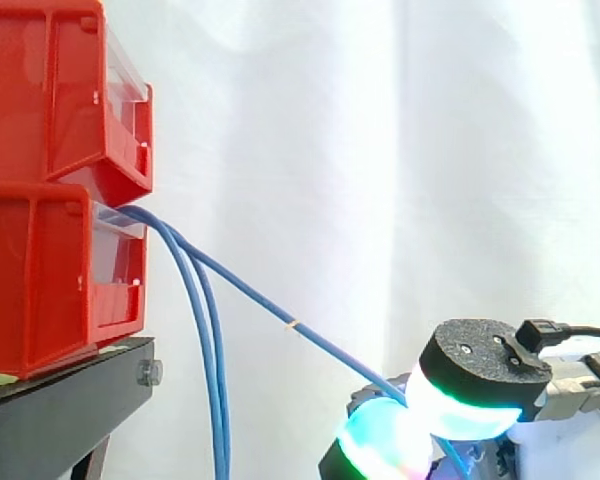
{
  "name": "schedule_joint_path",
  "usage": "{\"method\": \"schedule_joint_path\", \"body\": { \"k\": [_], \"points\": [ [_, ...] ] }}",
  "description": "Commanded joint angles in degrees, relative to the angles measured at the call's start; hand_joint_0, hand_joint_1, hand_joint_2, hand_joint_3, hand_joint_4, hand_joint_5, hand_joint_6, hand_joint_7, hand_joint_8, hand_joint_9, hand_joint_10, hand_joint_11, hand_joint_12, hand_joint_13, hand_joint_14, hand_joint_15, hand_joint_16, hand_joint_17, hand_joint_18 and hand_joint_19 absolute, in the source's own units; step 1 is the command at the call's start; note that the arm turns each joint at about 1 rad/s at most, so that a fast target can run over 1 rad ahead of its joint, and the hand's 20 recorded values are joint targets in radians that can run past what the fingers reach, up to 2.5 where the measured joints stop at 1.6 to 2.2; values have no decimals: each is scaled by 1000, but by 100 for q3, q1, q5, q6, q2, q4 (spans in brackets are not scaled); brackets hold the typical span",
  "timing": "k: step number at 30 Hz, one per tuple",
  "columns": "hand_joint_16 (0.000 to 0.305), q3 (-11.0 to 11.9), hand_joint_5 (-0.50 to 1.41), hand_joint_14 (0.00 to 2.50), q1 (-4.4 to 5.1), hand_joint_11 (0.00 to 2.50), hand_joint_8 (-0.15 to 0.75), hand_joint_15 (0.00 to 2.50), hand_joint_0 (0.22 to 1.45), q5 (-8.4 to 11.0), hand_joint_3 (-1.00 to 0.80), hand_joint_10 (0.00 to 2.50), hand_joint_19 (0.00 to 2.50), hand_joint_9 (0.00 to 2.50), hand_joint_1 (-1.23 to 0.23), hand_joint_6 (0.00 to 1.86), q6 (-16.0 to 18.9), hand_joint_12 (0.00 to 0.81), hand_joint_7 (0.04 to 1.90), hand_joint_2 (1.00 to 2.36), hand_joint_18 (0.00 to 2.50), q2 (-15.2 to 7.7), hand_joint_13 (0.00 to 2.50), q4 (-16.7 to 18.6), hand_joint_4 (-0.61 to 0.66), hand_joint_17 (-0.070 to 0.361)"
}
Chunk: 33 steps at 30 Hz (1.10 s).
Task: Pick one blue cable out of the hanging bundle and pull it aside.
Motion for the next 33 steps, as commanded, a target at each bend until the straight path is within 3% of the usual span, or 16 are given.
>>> {"method": "schedule_joint_path", "body": {
  "k": [1,33],
  "points": [
    [58,0,-51,18,4,602,275,495,575,-1,-70,18,536,1214,-800,917,0,318,1015,1084,958,0,968,0,20,130],
    [58,0,-52,19,13,608,277,493,584,-1,-76,18,540,1209,-798,917,0,317,1020,1058,954,0,966,0,21,129]
  ]
}}
